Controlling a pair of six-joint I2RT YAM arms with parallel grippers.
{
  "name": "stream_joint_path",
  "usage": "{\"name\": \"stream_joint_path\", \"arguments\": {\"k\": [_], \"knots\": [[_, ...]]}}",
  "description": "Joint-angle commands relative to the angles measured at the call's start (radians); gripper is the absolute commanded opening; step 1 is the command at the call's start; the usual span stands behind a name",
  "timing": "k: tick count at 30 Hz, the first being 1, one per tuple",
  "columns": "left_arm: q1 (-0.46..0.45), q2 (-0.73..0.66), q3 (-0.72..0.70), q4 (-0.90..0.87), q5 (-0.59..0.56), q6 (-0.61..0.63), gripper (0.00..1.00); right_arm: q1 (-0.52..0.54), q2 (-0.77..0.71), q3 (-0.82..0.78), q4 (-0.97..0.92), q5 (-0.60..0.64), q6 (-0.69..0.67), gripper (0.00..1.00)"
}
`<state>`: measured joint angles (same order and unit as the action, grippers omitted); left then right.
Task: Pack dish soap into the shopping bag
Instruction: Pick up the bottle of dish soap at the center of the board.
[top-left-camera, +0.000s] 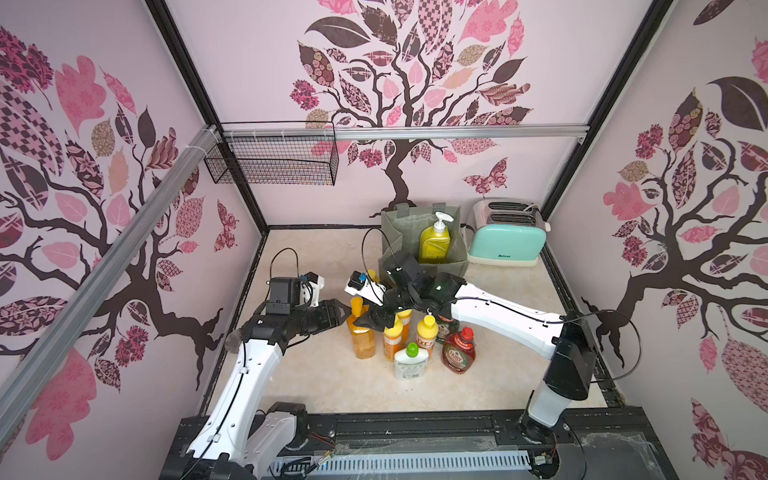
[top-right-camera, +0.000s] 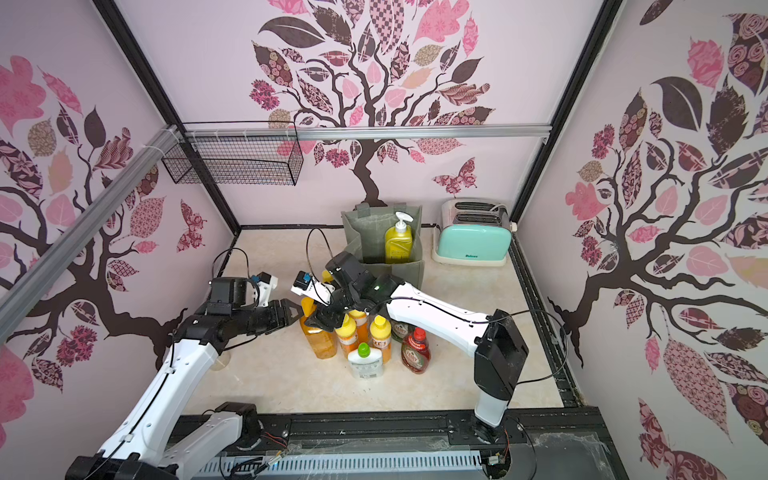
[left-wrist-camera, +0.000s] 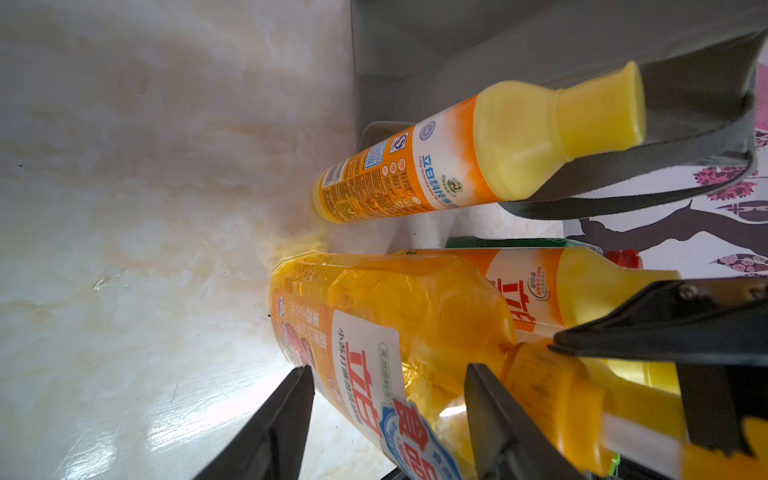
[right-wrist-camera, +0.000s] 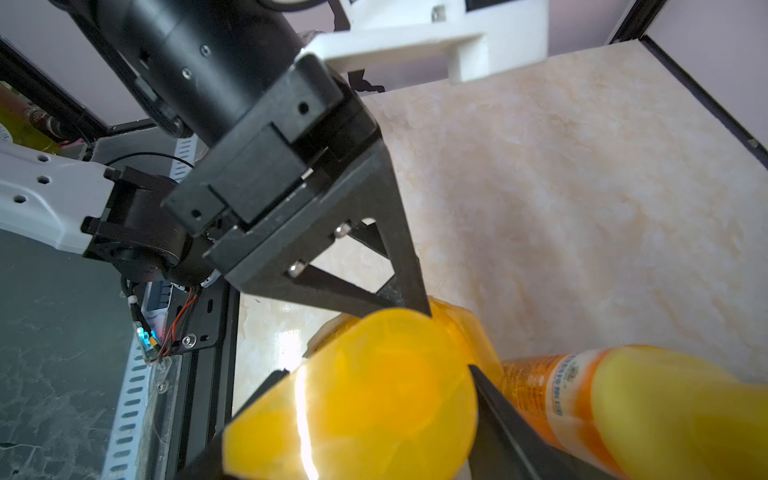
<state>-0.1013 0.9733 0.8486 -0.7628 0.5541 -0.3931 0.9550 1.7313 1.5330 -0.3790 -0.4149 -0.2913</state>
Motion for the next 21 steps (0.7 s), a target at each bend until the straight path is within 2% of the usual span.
{"name": "stream_joint_path", "arguments": {"k": [1, 13, 18, 21], "knots": [[-0.006, 0.003, -0.008, 0.014, -0.003, 0.005, 0.64, 0.010, 0.019, 0.033, 0.033, 0.013, 0.000, 0.64], [-0.019, 0.001, -0.001, 0.012, -0.021, 0.009, 0.63, 0.040, 0.048, 0.026, 0.056, 0.072, -0.006, 0.54], [-0.018, -0.013, 0.008, 0.003, -0.036, 0.015, 0.63, 0.039, 0.041, 0.013, 0.089, 0.076, 0.010, 0.35], [-0.019, -0.056, 0.030, -0.021, -0.093, 0.024, 0.64, 0.041, 0.033, 0.013, 0.108, 0.070, 0.021, 0.24]]}}
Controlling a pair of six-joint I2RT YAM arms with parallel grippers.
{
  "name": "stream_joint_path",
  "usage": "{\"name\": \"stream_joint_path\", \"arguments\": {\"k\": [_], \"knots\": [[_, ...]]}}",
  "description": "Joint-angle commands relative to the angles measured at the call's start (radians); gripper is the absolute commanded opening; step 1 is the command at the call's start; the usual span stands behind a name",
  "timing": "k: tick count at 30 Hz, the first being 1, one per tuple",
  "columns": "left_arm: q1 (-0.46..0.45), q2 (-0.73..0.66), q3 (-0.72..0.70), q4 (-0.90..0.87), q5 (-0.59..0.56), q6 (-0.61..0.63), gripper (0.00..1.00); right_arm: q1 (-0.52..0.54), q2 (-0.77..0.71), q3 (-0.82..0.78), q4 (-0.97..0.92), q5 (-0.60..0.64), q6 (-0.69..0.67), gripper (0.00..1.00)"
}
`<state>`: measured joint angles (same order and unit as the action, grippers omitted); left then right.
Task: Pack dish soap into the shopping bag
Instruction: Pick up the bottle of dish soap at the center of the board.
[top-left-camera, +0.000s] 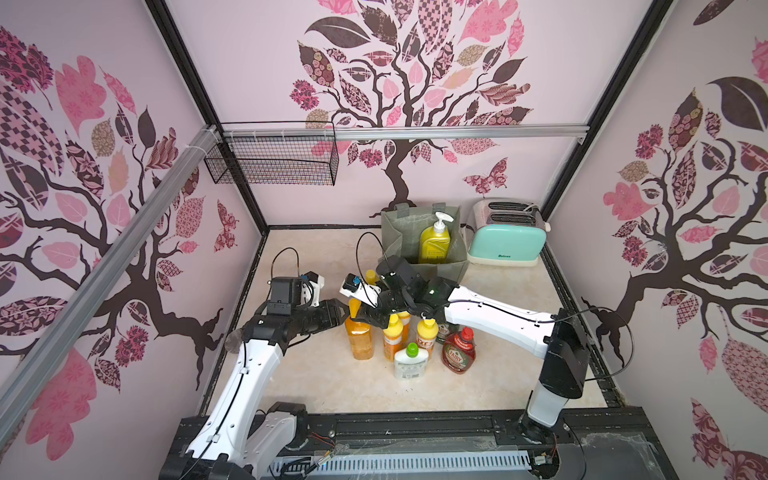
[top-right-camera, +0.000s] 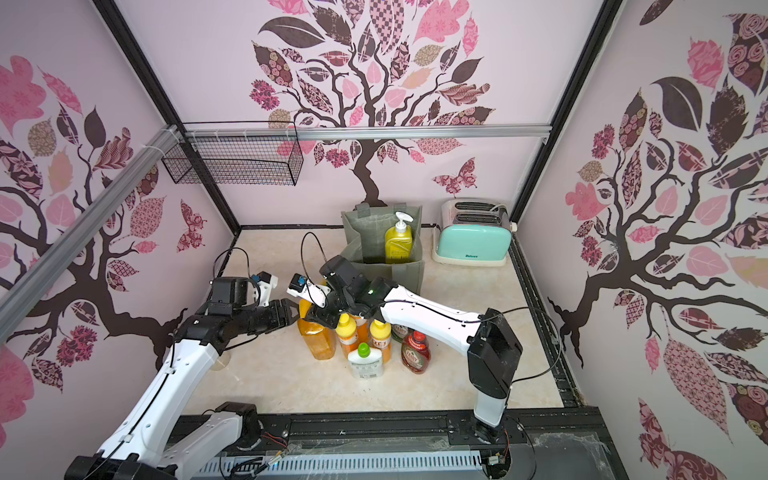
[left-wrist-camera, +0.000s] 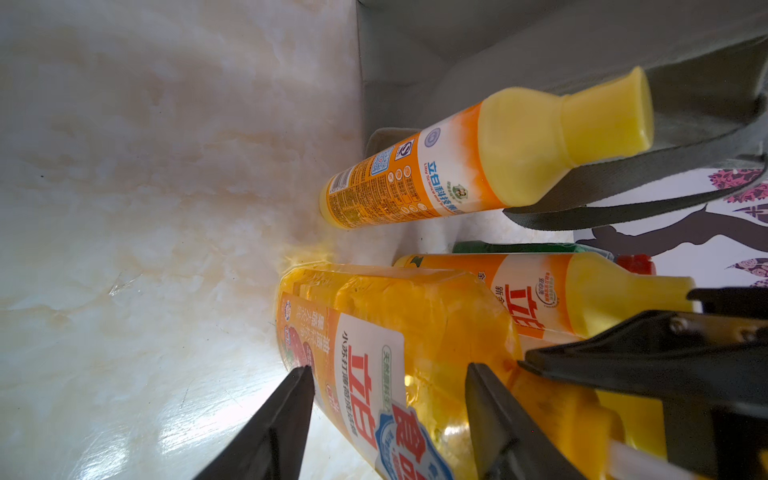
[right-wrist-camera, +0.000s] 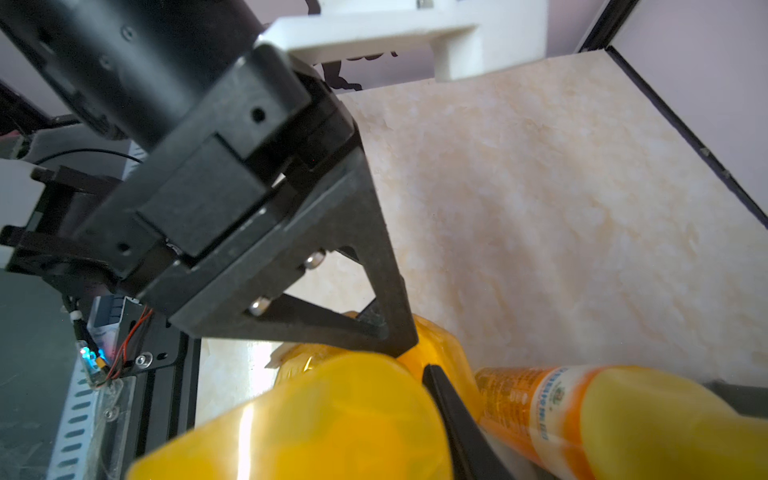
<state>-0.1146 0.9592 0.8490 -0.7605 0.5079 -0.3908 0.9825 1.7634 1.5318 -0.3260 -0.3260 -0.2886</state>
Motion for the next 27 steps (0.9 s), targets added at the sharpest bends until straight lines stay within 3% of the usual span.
{"name": "stream_joint_path", "arguments": {"k": [1, 12, 27], "knots": [[-0.005, -0.060, 0.035, -0.023, -0.065, 0.016, 0.64, 0.013, -0.003, 0.012, 0.060, -0.019, 0.022, 0.20], [-0.004, -0.208, 0.085, -0.056, -0.218, 0.009, 0.63, 0.015, -0.064, 0.055, 0.078, -0.043, 0.094, 0.06], [-0.004, -0.264, 0.045, -0.010, -0.177, -0.014, 0.63, 0.015, -0.265, 0.228, 0.068, -0.094, 0.285, 0.02]]}}
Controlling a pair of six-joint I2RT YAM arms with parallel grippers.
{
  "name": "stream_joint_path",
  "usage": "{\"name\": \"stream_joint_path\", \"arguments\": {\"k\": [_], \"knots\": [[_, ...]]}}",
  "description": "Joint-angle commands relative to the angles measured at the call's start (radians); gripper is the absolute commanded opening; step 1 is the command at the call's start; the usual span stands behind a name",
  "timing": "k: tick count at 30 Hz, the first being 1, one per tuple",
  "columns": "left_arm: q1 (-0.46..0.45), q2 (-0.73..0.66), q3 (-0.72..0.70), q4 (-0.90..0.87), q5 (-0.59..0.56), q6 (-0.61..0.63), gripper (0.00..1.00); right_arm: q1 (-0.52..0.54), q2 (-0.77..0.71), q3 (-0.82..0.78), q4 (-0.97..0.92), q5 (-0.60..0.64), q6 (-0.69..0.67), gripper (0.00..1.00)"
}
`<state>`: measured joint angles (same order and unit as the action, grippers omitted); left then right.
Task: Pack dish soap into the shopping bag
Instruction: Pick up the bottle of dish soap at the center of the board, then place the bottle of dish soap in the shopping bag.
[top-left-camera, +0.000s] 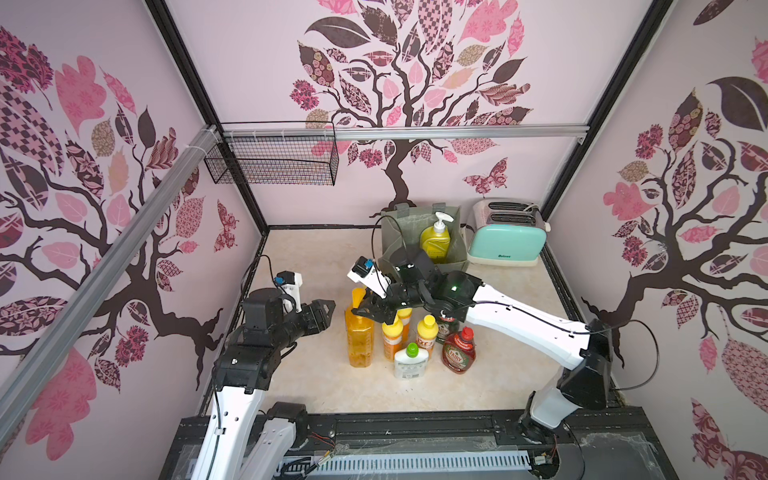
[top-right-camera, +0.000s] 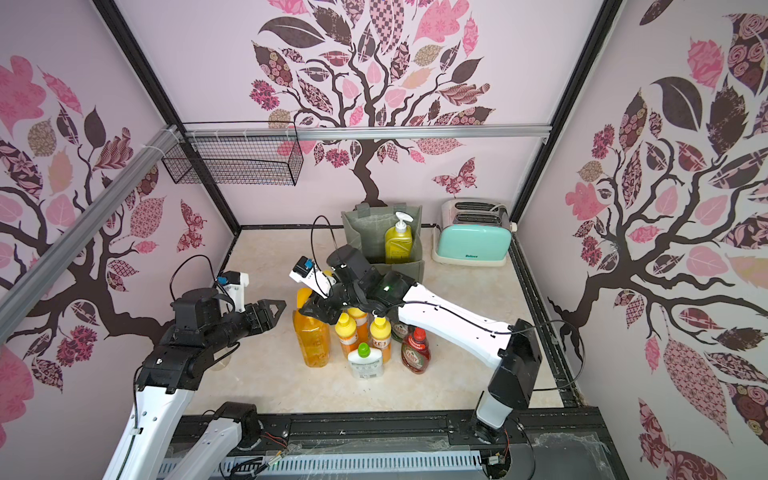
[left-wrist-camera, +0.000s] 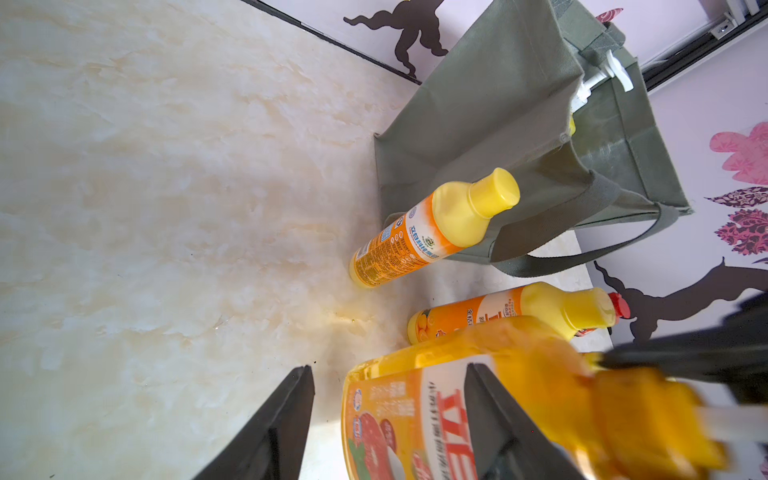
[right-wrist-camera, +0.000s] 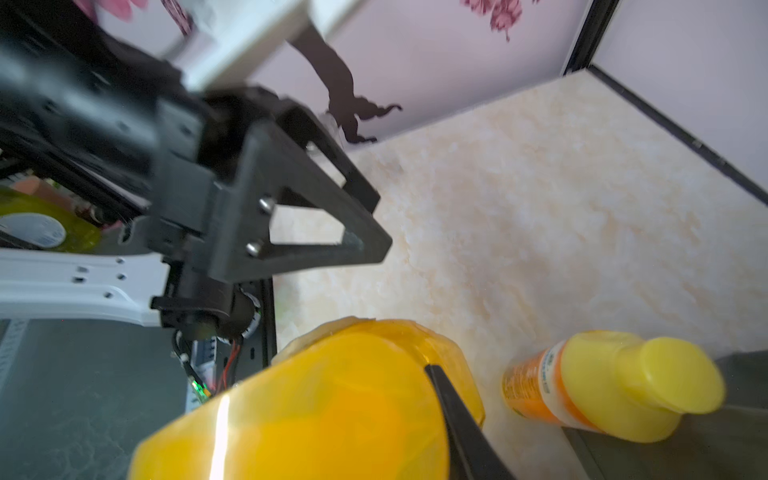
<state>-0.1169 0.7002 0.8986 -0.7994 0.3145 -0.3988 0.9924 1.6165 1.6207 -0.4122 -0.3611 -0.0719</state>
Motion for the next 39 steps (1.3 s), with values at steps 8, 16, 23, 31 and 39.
{"name": "stream_joint_path", "arguments": {"k": [8, 16, 23, 31, 39], "knots": [[-0.003, 0.052, 0.064, 0.076, 0.086, -0.022, 0.63, 0.002, -0.195, 0.309, 0.086, 0.060, 0.070, 0.01], [-0.054, 0.130, 0.126, 0.161, 0.116, -0.065, 0.64, -0.082, -0.193, 0.488, 0.001, 0.229, 0.037, 0.00], [-0.155, 0.277, 0.240, 0.224, 0.094, -0.053, 0.69, -0.143, -0.166, 0.547, 0.033, 0.523, -0.055, 0.00], [-0.302, 0.486, 0.396, 0.188, 0.011, 0.016, 0.70, -0.239, -0.002, 0.700, 0.027, 0.688, -0.128, 0.00], [-0.348, 0.626, 0.442, 0.186, -0.006, 0.059, 0.69, -0.315, 0.137, 0.756, 0.054, 0.743, -0.094, 0.00]]}}
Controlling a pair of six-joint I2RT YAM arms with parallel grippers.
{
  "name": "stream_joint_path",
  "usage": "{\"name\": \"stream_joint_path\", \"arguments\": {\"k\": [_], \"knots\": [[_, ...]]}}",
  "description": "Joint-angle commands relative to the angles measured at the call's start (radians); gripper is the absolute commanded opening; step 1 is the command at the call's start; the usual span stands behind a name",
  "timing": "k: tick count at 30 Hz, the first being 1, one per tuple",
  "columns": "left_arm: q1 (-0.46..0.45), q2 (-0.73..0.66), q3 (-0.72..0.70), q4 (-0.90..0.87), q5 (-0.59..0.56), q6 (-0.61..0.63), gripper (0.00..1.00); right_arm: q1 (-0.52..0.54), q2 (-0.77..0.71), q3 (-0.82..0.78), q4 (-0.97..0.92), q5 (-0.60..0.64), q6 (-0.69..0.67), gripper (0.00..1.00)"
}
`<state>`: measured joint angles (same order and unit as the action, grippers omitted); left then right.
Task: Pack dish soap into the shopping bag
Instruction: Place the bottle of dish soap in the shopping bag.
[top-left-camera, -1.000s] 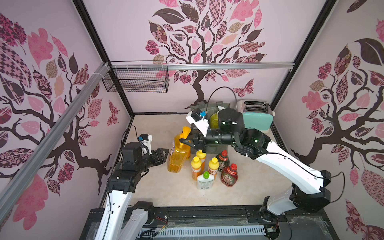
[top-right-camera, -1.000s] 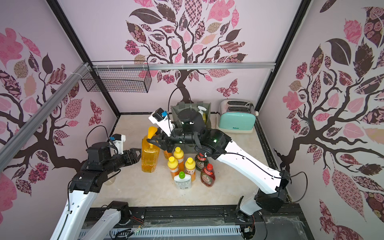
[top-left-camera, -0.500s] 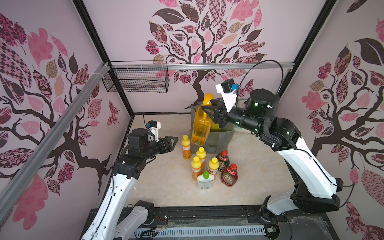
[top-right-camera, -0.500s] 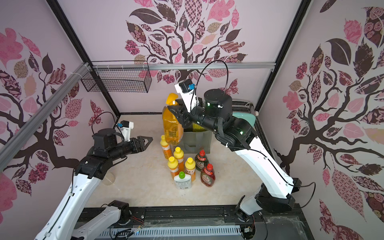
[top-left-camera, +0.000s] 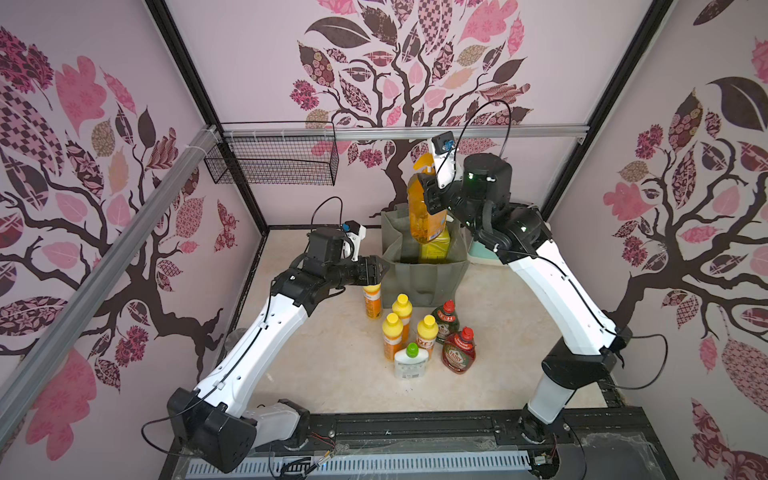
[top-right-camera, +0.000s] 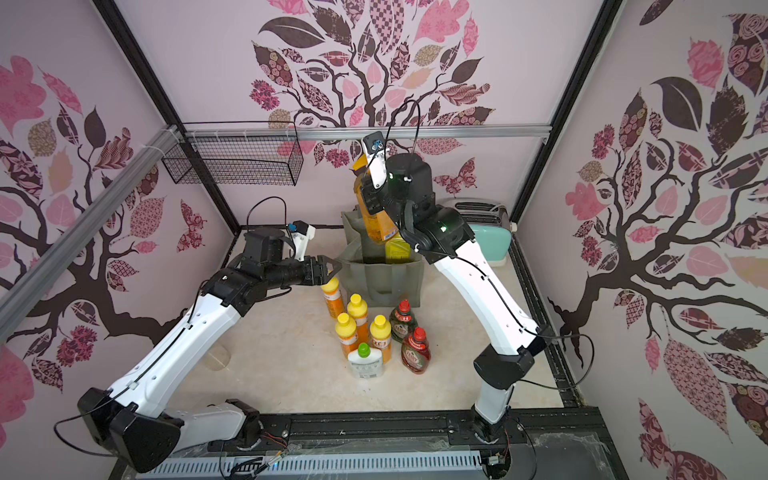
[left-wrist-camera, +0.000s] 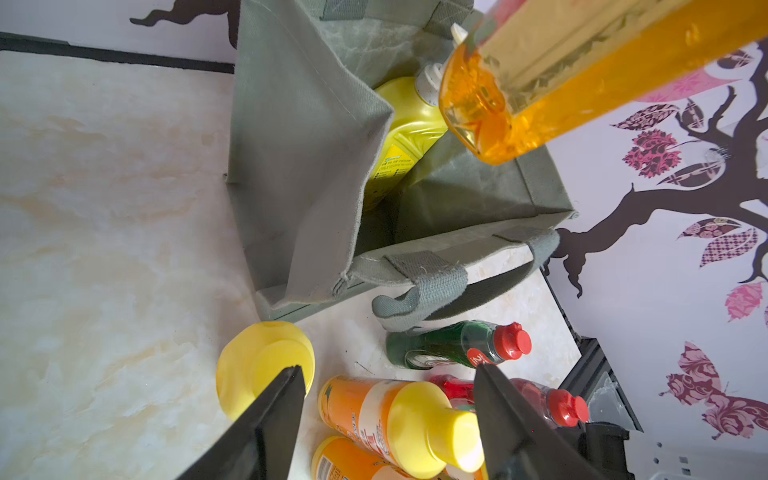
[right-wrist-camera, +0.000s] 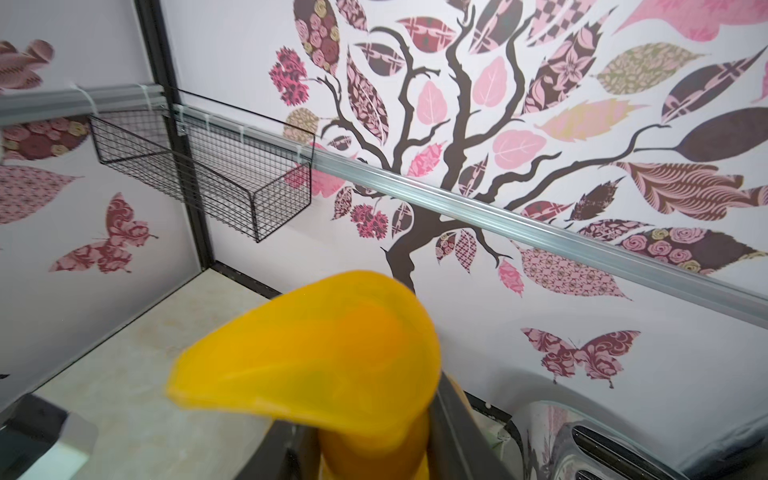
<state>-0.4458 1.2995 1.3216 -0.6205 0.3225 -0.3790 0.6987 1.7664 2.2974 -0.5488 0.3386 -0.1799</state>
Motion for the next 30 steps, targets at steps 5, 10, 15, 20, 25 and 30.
{"name": "stream_joint_path", "arguments": {"k": [5, 10, 15, 20, 25, 30], "knots": [[-0.041, 0.068, 0.026, 0.010, -0.016, 0.049, 0.55, -0.060, 0.026, 0.041, 0.225, 0.016, 0.100, 0.00], [-0.047, 0.095, 0.052, 0.010, -0.008, 0.053, 0.31, -0.063, 0.059, 0.000, 0.271, 0.006, 0.165, 0.00], [-0.048, 0.102, 0.063, 0.014, 0.016, 0.049, 0.11, -0.065, 0.085, -0.019, 0.297, -0.009, 0.213, 0.00], [-0.053, 0.090, 0.055, 0.019, 0.036, 0.046, 0.05, -0.064, 0.079, -0.078, 0.341, 0.008, 0.224, 0.00], [-0.053, 0.074, 0.046, 0.032, 0.058, 0.031, 0.00, -0.065, 0.071, -0.184, 0.414, 0.092, 0.223, 0.00], [-0.055, 0.065, 0.044, 0.034, 0.076, 0.019, 0.00, -0.065, 0.077, -0.304, 0.545, 0.222, 0.241, 0.00]]}}
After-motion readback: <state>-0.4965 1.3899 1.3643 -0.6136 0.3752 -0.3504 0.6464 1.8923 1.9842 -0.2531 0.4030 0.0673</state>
